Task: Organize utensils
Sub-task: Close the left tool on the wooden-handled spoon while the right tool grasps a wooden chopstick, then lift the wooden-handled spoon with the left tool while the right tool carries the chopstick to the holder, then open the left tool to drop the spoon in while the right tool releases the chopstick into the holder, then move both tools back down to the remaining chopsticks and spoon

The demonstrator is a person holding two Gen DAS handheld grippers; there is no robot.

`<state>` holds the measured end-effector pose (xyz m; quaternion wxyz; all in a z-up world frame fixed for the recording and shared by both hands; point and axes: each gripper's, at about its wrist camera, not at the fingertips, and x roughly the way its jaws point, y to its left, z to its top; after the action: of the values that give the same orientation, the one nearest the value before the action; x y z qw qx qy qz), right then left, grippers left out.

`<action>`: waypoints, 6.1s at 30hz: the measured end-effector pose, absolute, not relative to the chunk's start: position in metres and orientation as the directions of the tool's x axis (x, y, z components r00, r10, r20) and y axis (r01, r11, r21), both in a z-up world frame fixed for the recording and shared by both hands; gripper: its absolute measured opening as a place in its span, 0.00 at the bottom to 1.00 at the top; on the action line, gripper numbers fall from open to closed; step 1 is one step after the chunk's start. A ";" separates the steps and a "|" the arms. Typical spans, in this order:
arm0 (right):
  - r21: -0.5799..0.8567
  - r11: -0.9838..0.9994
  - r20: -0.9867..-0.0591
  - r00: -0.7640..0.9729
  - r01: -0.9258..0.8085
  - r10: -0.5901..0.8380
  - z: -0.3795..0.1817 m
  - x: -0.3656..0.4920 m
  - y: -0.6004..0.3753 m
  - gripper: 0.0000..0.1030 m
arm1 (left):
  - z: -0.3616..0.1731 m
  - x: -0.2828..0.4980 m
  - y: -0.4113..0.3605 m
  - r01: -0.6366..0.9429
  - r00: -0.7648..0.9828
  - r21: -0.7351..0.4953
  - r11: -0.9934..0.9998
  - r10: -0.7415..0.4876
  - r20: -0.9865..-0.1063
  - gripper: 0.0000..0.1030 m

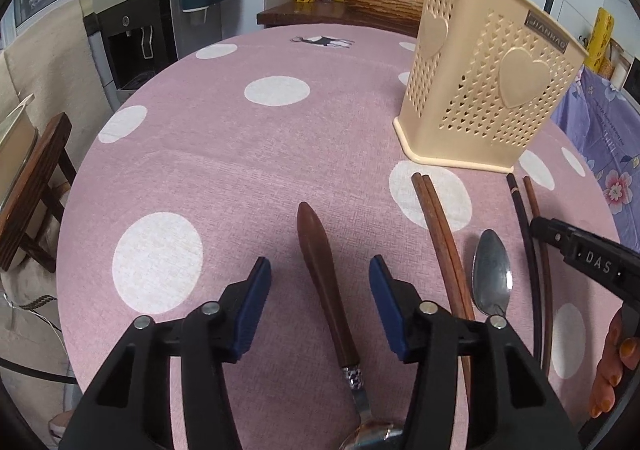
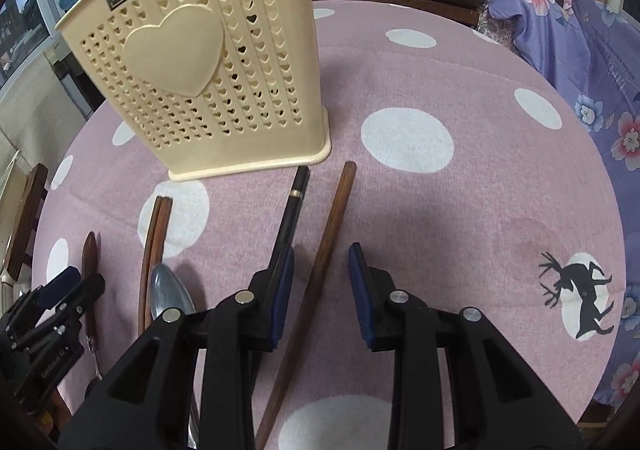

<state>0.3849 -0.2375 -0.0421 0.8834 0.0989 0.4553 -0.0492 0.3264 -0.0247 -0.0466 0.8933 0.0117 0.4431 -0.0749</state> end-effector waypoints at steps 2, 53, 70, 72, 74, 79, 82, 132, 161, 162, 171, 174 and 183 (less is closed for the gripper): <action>0.123 0.975 -0.814 0.580 0.187 -0.008 -0.041 0.392 -0.236 0.24 | -0.047 0.332 -0.027 0.144 0.592 -0.037 0.989 -0.116 -0.797 0.44; 0.280 0.960 -0.469 0.874 0.008 0.129 0.101 0.314 -0.283 0.07 | 0.083 0.314 -0.024 0.220 0.812 -0.072 0.973 -0.224 -0.540 0.15; 0.235 0.971 -0.422 0.897 -0.035 0.135 0.123 0.298 -0.279 0.07 | 0.085 0.316 -0.025 0.227 0.816 -0.069 0.971 -0.229 -0.530 0.15; 0.232 0.972 -0.419 0.897 -0.042 0.139 0.125 0.298 -0.278 0.07 | 0.087 0.316 -0.026 0.227 0.819 -0.069 0.971 -0.229 -0.526 0.15; 0.223 0.974 -0.412 0.901 -0.047 0.138 0.129 0.297 -0.277 0.07 | 0.090 0.317 -0.026 0.230 0.821 -0.070 0.971 -0.232 -0.521 0.15; 0.235 0.970 -0.391 0.906 -0.070 0.160 0.139 0.297 -0.276 0.07 | 0.100 0.318 -0.028 0.258 0.817 -0.085 0.962 -0.264 -0.512 0.15; 0.232 0.969 -0.370 0.914 -0.086 0.169 0.150 0.298 -0.274 0.07 | 0.114 0.318 -0.031 0.289 0.813 -0.106 0.951 -0.302 -0.498 0.15; 0.207 0.977 -0.296 0.955 0.045 0.018 0.137 0.405 -0.266 0.47 | 0.117 0.390 -0.103 0.317 0.812 -0.081 0.945 -0.314 -0.492 0.64; 0.144 0.986 -0.694 0.718 0.081 0.043 -0.027 0.307 -0.242 0.59 | -0.036 0.281 -0.063 0.326 0.554 -0.117 0.938 -0.290 -0.780 0.46; 0.141 0.987 -0.695 0.718 0.081 0.041 -0.027 0.307 -0.242 0.59 | -0.039 0.280 -0.066 0.328 0.550 -0.110 0.938 -0.285 -0.785 0.44; 0.137 0.988 -0.696 0.716 0.073 0.044 -0.023 0.306 -0.239 0.59 | -0.045 0.275 -0.067 0.305 0.545 -0.119 0.945 -0.276 -0.792 0.40; 0.130 0.989 -0.700 0.713 0.076 0.038 -0.023 0.306 -0.238 0.59 | -0.046 0.273 -0.068 0.305 0.553 -0.099 0.947 -0.261 -0.791 0.38; 0.106 0.990 -0.715 0.699 0.089 0.014 -0.026 0.307 -0.236 0.59 | -0.045 0.272 -0.073 0.303 0.571 -0.047 0.952 -0.220 -0.791 0.37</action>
<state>0.3068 -0.2365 -0.0264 0.9192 0.0663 0.3876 -0.0206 0.2723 -0.0728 -0.0452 0.8851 0.0469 0.4388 -0.1476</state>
